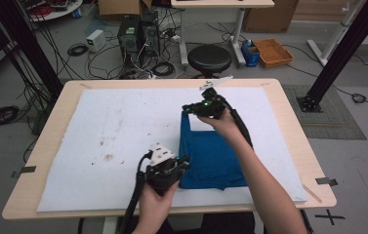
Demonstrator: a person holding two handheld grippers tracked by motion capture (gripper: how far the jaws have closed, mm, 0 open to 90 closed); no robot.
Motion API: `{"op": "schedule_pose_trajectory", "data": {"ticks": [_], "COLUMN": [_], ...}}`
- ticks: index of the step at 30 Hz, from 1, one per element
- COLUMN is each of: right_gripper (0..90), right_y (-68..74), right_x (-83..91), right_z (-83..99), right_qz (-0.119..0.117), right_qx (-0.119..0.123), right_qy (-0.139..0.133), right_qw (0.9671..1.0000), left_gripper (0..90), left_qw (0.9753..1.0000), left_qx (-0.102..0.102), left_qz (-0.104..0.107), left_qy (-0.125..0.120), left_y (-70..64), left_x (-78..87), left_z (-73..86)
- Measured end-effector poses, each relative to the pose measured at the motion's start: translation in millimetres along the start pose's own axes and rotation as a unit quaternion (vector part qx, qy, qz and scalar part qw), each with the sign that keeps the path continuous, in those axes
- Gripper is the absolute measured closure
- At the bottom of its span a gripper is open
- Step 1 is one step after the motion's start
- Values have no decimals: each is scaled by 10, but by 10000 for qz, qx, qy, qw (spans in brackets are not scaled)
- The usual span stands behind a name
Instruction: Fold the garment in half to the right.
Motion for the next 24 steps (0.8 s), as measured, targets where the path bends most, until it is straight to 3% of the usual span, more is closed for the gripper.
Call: {"op": "schedule_pose_trajectory", "data": {"ticks": [7,12,16,21,24], "right_gripper": [877,878,877,877,878], "right_y": [-244,-431,-556,-654,-694], "right_x": [566,879,1047,1160,1203], "right_z": [265,479,633,738,796], "right_qz": [149,492,848,1171,1413], "right_qx": [-47,-138,-235,-149,-96], "right_qy": [95,128,272,559,825], "right_qw": [9998,9986,9958,9914,9865], "left_gripper": [858,860,860,860,860], "left_qw": [9989,9980,9972,9968,9963], "left_qx": [-260,-398,-469,-487,-527], "left_qz": [360,434,473,496,525], "left_qy": [127,217,326,402,423], "left_y": [-455,-673,-808,-964,-1055], "left_x": [-439,-714,-911,-1120,-1209], "left_z": [-45,-50,-29,1,14]}}
Point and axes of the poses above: each handheld gripper's, and its own axes: x roughly backward along the jaws, z roughly out of its underside, y roughly to its left, the point moved 4 cm from there along -x, roughly forward along the jaws, and after that the axes turned 8 degrees about -z, right-handed, at the moved point
